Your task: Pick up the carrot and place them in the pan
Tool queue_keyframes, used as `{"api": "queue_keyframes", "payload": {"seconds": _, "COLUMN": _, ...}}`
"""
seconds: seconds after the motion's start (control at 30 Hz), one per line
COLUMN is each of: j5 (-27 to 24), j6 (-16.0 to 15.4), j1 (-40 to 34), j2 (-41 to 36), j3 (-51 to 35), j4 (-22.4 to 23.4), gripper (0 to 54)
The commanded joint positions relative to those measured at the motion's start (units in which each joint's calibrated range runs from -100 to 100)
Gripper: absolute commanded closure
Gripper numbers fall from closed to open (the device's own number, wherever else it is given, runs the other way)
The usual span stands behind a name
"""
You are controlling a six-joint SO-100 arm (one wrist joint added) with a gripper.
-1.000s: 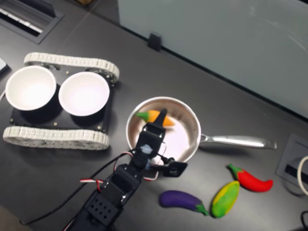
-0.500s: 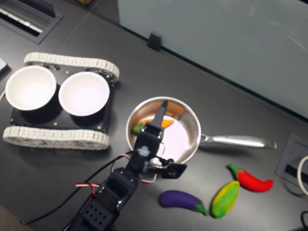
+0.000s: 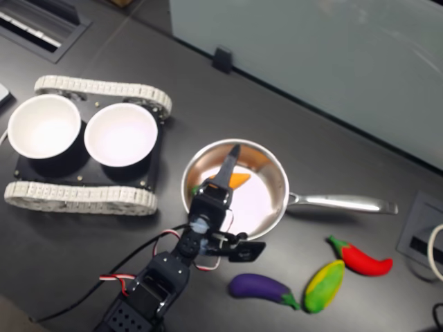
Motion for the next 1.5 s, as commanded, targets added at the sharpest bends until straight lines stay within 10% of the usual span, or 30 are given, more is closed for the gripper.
{"api": "queue_keyframes", "payload": {"seconds": 0.0, "j5": -0.4, "j6": 0.3, "j1": 1.9, "j2": -5.0, "j3": -0.5, "j4": -2.0, "gripper": 22.7}}
{"api": "queue_keyframes", "payload": {"seconds": 0.63, "j5": -1.7, "j6": 0.3, "j1": 1.1, "j2": -20.1, "j3": 3.8, "j4": -0.4, "gripper": 53.5}}
{"api": "queue_keyframes", "payload": {"seconds": 1.47, "j5": -1.9, "j6": 0.3, "j1": -0.9, "j2": -35.3, "j3": 3.7, "j4": 13.6, "gripper": 53.5}}
